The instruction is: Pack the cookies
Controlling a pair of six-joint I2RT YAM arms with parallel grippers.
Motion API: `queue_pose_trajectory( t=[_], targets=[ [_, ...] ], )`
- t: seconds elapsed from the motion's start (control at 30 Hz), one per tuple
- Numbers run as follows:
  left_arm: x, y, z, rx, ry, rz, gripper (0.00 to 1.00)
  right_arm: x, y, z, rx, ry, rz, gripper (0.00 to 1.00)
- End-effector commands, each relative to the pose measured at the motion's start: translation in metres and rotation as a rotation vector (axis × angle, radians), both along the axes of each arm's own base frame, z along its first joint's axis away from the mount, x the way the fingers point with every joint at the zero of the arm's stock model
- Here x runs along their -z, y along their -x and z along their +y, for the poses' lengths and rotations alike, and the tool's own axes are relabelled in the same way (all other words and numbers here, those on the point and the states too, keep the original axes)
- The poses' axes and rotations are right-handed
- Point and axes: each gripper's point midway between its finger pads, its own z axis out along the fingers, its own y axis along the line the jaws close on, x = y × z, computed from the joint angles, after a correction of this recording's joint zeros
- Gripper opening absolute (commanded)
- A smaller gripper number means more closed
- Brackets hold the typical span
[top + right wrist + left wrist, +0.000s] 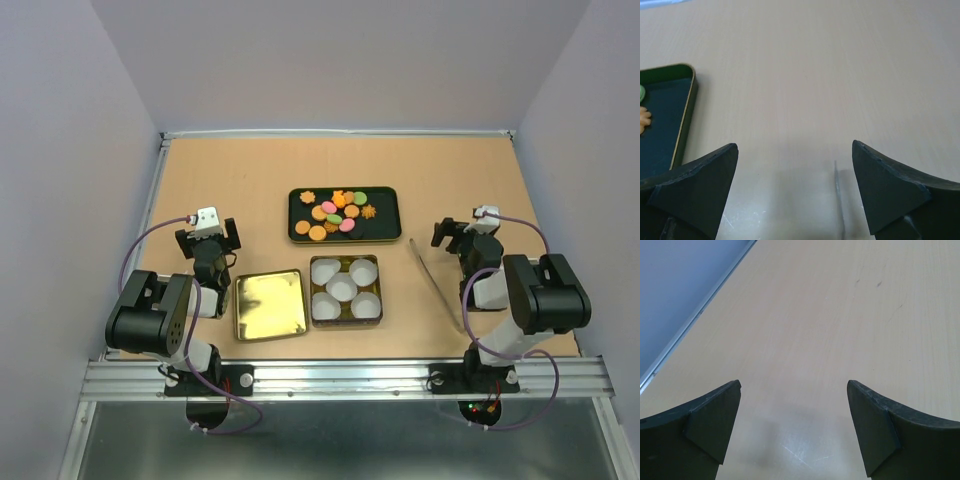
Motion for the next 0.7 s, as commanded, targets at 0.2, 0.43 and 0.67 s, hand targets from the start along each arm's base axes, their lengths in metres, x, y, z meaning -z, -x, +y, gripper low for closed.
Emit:
queue_pose_trajectory(
  t=[0.2,0.43,0.67],
  targets=[
    [-0.086,-0.009,0.003,-0.018,0.036,-0.349,0.99,-0.094,-0.02,-0.028,0.188,-0.088,-0.022,1.0],
    [-0.086,-0.009,0.003,-0.018,0.036,-0.349,0.99,-0.19,-0.014,0.015,0.087,-0.542,-0.026,1.0],
    [-0.086,-0.009,0.003,-0.018,0.037,-0.35,0.99,-0.142,0.013,0.026,0.126,-0.537,0.34,1.0]
  ],
)
